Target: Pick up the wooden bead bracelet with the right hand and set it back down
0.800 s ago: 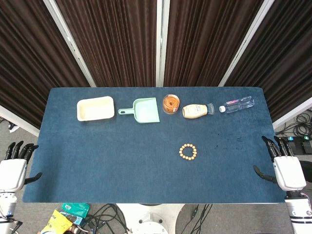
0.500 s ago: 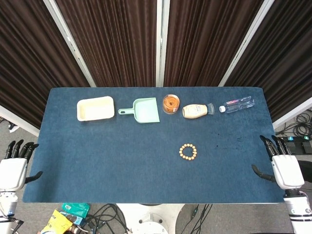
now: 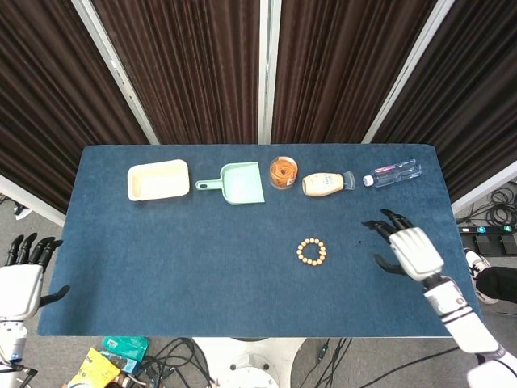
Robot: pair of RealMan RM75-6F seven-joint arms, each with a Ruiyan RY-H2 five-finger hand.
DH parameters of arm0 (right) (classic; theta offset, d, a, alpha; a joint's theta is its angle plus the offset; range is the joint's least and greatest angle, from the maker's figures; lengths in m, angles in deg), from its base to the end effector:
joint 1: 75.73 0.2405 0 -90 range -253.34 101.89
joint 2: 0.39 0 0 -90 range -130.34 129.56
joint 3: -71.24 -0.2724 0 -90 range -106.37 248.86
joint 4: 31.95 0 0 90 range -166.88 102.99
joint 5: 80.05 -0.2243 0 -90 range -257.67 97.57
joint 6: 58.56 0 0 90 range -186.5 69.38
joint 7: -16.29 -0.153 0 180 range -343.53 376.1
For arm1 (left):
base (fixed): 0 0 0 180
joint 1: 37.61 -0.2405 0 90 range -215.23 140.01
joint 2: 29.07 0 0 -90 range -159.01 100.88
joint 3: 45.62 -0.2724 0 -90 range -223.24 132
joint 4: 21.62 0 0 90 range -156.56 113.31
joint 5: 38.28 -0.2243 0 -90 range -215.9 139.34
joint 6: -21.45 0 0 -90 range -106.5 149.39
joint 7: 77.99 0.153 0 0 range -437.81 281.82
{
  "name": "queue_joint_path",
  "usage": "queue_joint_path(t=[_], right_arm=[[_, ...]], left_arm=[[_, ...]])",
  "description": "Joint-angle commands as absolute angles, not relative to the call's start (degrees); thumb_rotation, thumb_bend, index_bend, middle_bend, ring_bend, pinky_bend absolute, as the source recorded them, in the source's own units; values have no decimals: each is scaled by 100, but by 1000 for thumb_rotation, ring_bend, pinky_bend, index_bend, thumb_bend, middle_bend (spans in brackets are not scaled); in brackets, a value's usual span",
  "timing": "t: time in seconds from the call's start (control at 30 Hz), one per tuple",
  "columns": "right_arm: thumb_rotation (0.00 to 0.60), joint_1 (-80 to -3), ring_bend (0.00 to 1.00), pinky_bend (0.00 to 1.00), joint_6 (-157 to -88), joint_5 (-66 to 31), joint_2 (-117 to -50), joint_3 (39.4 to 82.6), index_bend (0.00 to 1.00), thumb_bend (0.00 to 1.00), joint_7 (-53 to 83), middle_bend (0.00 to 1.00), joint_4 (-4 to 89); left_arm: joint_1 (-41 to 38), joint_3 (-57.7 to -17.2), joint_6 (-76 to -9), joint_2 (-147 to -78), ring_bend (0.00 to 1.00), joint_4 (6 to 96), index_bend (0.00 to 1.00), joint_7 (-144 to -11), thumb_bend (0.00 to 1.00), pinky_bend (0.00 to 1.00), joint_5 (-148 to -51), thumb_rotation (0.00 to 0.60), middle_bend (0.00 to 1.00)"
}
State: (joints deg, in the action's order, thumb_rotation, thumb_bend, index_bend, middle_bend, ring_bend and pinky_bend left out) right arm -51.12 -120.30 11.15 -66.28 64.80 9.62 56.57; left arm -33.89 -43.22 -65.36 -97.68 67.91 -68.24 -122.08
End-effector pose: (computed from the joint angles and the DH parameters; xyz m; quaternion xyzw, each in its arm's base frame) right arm -0.2643 -0.3049 0.0984 0.7314 -0.3688 0.3868 0.4234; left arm -0.3420 0.1841 0.1360 -0.6005 -0.3546 -0.3388 0.6315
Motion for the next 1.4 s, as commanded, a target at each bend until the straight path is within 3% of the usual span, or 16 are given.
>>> queue_joint_path(t=[0.03,0.23,0.57,1.03,1.4], right_arm=[[600,-4330,93,195,-11206,1047,-7312,6310,229,277,1167,311,5028],[600,-3800,107,218,-10818,1091,-8158,6359,295,194,1600,343,4219],[600,-3434,110,233,-10926,1326,-9319,6626,382,187,2125,357,3005],[600,-3326,151,246,-11244,1425,-10188,6893,442,187,2324,366,1892],[600,-3329,151,177,-11520,1497,-10646,7063,478,214,2309,365,1281]], left_arm=[[-3408,-4330,-6535,-9749,43,6800,225,-6849,0,49,-12187,600,172],[-3440,-4337,-6525,-9741,43,6760,233,-6913,0,49,-12152,600,172],[-3481,-4337,-6505,-9784,43,6635,233,-7040,0,49,-12099,600,172],[-3476,-4340,-6403,-9838,43,6446,233,-7234,0,49,-12072,600,172],[-3486,-4336,-6387,-9906,43,6299,233,-7389,0,49,-12073,600,173]])
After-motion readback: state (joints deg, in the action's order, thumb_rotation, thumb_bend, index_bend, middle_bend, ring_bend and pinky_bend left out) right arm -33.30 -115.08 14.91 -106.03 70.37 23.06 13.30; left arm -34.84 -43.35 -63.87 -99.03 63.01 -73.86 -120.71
